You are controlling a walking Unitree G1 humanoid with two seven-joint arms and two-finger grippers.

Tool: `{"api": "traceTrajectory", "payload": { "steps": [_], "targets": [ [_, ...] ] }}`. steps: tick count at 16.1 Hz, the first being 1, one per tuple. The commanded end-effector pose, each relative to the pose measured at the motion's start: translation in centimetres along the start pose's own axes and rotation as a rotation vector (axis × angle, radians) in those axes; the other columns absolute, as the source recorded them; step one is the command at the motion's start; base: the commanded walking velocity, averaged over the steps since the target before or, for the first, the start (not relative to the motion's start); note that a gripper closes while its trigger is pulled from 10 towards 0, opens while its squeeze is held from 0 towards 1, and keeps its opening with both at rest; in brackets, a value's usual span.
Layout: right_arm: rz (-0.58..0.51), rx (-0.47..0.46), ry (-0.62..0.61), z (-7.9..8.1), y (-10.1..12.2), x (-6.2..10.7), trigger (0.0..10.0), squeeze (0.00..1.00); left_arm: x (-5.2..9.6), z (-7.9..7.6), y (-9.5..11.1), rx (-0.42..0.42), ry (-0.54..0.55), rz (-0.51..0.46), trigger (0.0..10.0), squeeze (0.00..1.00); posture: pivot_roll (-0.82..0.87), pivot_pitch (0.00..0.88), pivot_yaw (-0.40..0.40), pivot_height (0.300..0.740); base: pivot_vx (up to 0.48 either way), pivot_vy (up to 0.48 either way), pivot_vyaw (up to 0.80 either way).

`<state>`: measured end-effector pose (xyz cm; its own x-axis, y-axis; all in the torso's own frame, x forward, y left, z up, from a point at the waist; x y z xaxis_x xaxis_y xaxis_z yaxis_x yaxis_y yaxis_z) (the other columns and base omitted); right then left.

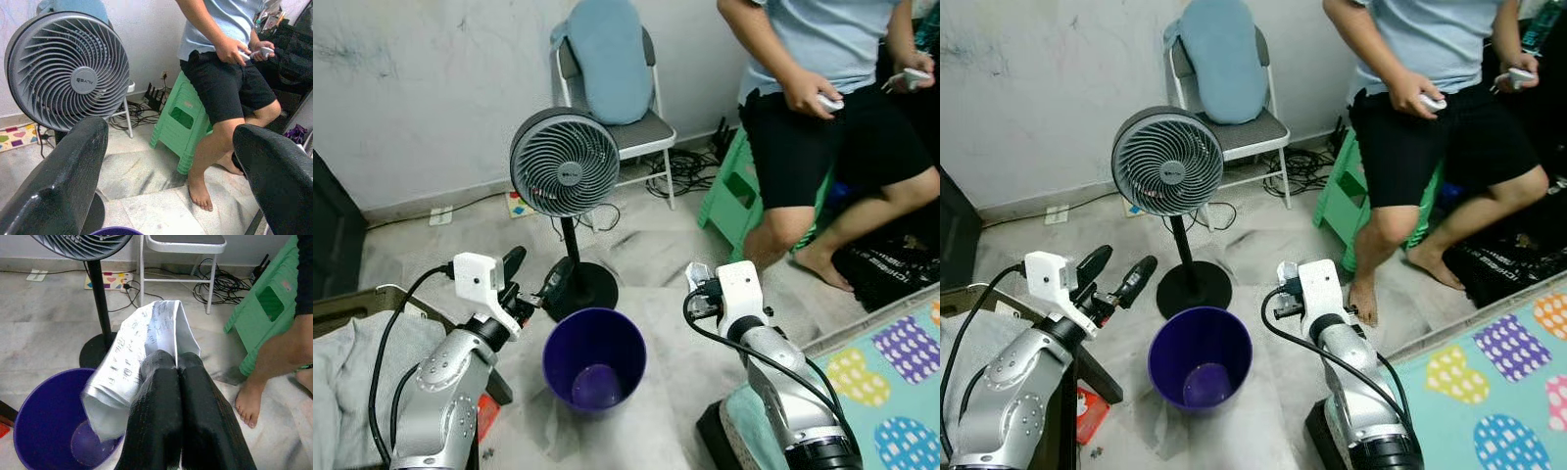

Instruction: Clean up the room

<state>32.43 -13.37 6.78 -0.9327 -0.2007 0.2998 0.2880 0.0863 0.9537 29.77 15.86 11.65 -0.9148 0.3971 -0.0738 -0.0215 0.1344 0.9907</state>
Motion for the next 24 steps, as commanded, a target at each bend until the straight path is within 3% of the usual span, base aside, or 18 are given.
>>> {"api": "traceTrajectory", "payload": {
  "steps": [1,24],
  "targets": [
    [-0.014,0.008,0.009,0.36,0.68,-0.11,10.0,0.00,-0.12,-0.07,0.15,-0.004,-0.010,0.002,10.0,0.00,-0.11,0.079,0.011,0.740,0.300,0.000,0.00],
    [-0.008,-0.003,0.034,0.96,0.48,0.06,10.0,0.00,-0.27,-0.44,-0.16,-0.001,-0.009,0.020,10.0,0.00,-0.10,0.082,0.008,0.740,0.285,0.000,0.00]
  ]
}}
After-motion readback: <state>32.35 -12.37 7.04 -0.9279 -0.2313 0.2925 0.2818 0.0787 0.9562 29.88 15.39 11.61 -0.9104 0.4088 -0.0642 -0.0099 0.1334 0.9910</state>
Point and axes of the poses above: a point about 5 cm out from each wrist's last joint towards the gripper, its own x axis pointing back from the gripper into the wrist, its own y axis along the axis of the wrist's last joint, z = x × y, the point moved 3 cm from there along -x, pointing out of the wrist towards the gripper, and after that the axes turned 5 degrees about -x, right-handed, at the moved point
